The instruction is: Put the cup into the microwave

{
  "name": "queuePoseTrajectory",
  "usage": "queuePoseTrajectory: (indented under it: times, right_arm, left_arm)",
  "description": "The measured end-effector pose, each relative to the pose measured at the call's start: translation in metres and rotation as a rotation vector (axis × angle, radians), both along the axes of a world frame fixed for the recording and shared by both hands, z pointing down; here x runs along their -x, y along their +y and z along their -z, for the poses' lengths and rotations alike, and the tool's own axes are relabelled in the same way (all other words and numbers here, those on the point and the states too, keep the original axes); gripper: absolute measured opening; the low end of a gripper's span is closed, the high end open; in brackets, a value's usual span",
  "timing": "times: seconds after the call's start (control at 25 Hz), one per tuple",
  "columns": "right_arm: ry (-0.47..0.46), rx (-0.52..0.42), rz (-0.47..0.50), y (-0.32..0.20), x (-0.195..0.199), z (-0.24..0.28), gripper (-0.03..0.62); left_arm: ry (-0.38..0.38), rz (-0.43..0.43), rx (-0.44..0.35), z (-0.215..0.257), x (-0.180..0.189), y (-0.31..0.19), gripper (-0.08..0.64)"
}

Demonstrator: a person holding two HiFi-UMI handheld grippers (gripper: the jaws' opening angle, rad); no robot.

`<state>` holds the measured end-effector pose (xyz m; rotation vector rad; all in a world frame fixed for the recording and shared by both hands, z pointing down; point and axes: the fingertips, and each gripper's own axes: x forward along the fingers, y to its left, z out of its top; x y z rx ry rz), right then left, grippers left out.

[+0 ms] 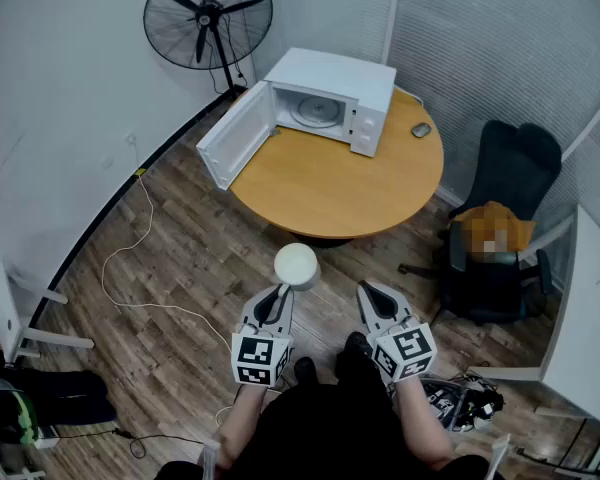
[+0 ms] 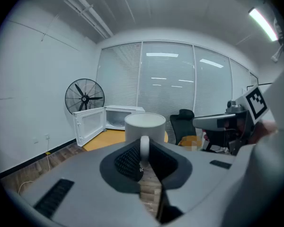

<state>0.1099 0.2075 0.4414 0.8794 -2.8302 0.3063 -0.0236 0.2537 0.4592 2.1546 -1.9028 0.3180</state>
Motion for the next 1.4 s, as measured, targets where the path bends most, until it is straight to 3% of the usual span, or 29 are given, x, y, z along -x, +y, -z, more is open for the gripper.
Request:
queuePoseTrajectory:
  times: [0.44,0.76,1.04,1.4]
  right_arm:
    - [0.039,-0.028,-0.004,0.050,0.010,0.002,0.009]
    - [0.028,0.041,-0.038,0.057,0.003,-0.022,0.009]
    - [0.024,0.067,0.000,0.023,0.015,-0.032,0.009]
    - [0.021,0.049,0.091,-0.072,0.043,-0.020,0.009]
  left_arm:
    - [0.021,0.008,0.004,-0.003,0.012,0.051,0.041]
    - [0.032,-0.007,0.047,-0.020,0.005,0.059,0.041]
    - [0.034,0.021,0.060,-0.021,0.010,0.036,0.041]
    - [0.056,0.108,0.056,-0.008,0.031,-0.047,0.041]
